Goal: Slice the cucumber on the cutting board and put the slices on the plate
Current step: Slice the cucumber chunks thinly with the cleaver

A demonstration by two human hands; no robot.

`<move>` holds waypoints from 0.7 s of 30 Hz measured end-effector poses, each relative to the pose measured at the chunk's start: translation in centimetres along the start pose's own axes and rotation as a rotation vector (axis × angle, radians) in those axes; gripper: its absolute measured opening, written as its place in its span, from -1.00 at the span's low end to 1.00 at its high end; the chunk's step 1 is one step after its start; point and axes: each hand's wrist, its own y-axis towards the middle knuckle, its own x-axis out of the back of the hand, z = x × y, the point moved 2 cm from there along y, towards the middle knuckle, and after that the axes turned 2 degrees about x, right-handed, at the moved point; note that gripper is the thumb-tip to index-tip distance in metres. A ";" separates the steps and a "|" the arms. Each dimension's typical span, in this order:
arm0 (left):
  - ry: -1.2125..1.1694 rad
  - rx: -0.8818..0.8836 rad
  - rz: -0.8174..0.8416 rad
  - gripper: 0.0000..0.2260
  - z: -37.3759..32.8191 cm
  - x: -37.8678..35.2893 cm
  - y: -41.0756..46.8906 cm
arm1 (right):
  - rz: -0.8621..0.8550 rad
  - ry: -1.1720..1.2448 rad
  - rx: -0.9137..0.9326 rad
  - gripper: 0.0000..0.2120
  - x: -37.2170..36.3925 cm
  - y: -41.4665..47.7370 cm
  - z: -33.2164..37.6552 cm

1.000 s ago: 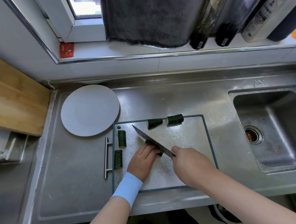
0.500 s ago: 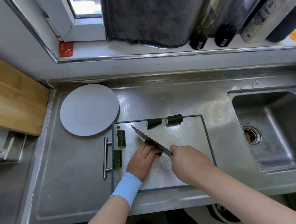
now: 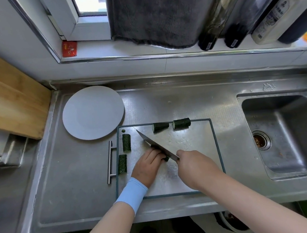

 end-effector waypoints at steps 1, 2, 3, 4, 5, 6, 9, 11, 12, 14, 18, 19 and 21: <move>0.001 0.001 0.001 -0.92 0.0 0.0 0.0 | 0.001 0.008 0.002 -0.90 -0.1 0.0 0.0; 0.001 0.000 0.003 -0.92 0.0 0.0 0.0 | 0.000 0.019 0.004 -0.90 -0.2 0.1 0.0; 0.002 -0.001 0.004 -0.92 0.0 0.1 0.0 | -0.003 0.026 0.005 -0.90 -0.3 0.1 0.0; 0.001 -0.002 0.005 -0.92 0.0 0.1 0.0 | -0.008 0.030 0.006 -0.89 -0.4 0.2 -0.1; -0.001 -0.002 0.005 -0.92 -0.1 0.1 0.1 | -0.013 0.031 0.006 -0.89 -0.5 0.2 -0.1; -0.004 -0.002 0.005 -0.92 -0.1 0.2 0.1 | -0.017 0.033 0.005 -0.89 -0.6 0.2 -0.2; -0.001 -0.002 0.005 -0.93 -0.2 0.2 0.1 | -0.026 0.043 0.010 -0.89 -1.0 0.2 -0.4; -0.004 -0.001 0.005 -0.93 -0.2 0.3 0.1 | -0.030 0.057 0.010 -0.90 -1.4 0.3 -0.5; -0.007 0.001 0.006 -0.93 -0.1 0.3 0.1 | -0.030 0.066 0.008 -0.90 -1.7 0.4 -0.6; -0.009 0.001 0.008 -0.92 -0.2 0.4 0.2 | -0.034 0.086 0.009 -0.89 -2.0 0.6 -0.8; -0.012 -0.004 0.010 -0.90 -0.3 0.5 0.2 | -0.032 0.130 0.001 -0.82 -2.4 0.2 -1.9; -0.013 -0.002 0.013 -0.89 -0.2 0.5 0.2 | -0.025 0.140 -0.005 -0.82 -2.5 -0.1 -2.2; -0.011 -0.001 0.018 -0.87 -0.2 0.5 0.2 | -0.014 0.158 -0.008 -0.81 -2.6 -0.4 -2.6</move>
